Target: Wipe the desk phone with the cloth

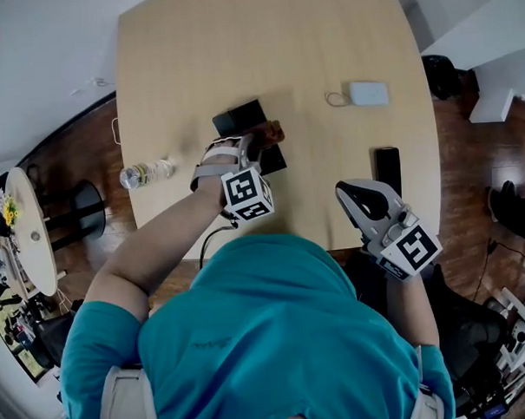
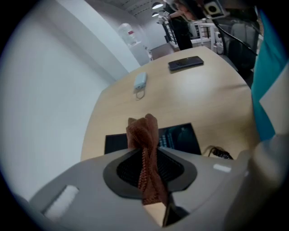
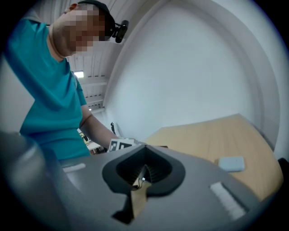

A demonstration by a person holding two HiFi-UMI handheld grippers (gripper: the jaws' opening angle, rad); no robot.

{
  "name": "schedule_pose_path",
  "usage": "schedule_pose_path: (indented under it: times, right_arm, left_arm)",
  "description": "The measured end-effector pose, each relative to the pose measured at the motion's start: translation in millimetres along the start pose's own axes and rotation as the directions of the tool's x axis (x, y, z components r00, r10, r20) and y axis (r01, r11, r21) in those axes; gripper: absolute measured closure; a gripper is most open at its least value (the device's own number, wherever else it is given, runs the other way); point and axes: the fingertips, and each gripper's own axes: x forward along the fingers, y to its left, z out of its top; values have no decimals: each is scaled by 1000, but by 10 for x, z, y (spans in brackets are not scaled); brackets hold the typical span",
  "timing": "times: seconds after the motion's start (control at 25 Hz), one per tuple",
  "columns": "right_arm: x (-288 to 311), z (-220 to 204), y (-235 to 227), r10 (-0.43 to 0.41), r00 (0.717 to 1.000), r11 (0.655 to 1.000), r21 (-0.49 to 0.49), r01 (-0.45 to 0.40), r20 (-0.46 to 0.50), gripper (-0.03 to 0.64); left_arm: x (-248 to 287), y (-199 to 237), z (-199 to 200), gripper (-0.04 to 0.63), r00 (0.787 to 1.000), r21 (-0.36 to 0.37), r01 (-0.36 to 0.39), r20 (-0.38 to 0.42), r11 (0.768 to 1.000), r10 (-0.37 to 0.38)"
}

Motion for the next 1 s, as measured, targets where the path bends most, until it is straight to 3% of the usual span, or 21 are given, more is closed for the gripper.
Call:
schedule_pose_path:
  times: [0.16, 0.24, 0.36, 0.52, 0.64, 0.72, 0.88, 0.92, 1.0]
  right_arm:
    - [96, 15, 54, 16, 1000, 1000, -2, -16, 12, 615]
    - [124, -8, 80, 23, 1000, 1000, -7, -23, 7, 615]
    - [115, -40, 134, 26, 1000, 1000, -2, -26, 1, 615]
    - [-2, -85, 157, 8, 1000, 1000, -2, -8, 5, 615]
    - [-107, -98, 158, -12, 1000, 1000, 7, 12, 23, 615]
    - [-190, -87, 157, -21, 999, 1000, 5, 21, 37, 615]
    - [-377, -110, 95, -54, 997, 998, 10, 54, 53, 615]
    - [-410, -126, 83, -64, 996, 998, 15, 63, 55, 615]
    - [-454, -146, 79, -74, 996, 997, 21, 73, 59, 615]
  left_arm:
    - [-35, -463, -10, 499, 999, 156, 37, -19, 987, -34]
    - [-67, -690, 0, 499, 997, 189, 80, -21, 979, -77]
    - [-167, -897, 93, 499, 990, 168, 141, -4, 976, -142]
    - [-90, -992, -10, 499, 986, 176, 165, -14, 971, -165]
    - [-146, -1068, -20, 500, 968, 142, 250, -6, 958, -252]
    - [-209, -905, 34, 500, 968, 127, 246, 10, 961, -249]
    - [-158, 1, 198, 500, 993, 113, 108, 23, 988, -112]
    - [-122, 218, 240, 500, 996, 133, 84, 7, 988, -86]
    - [-11, 599, 272, 500, 997, 260, 43, -80, 965, -23]
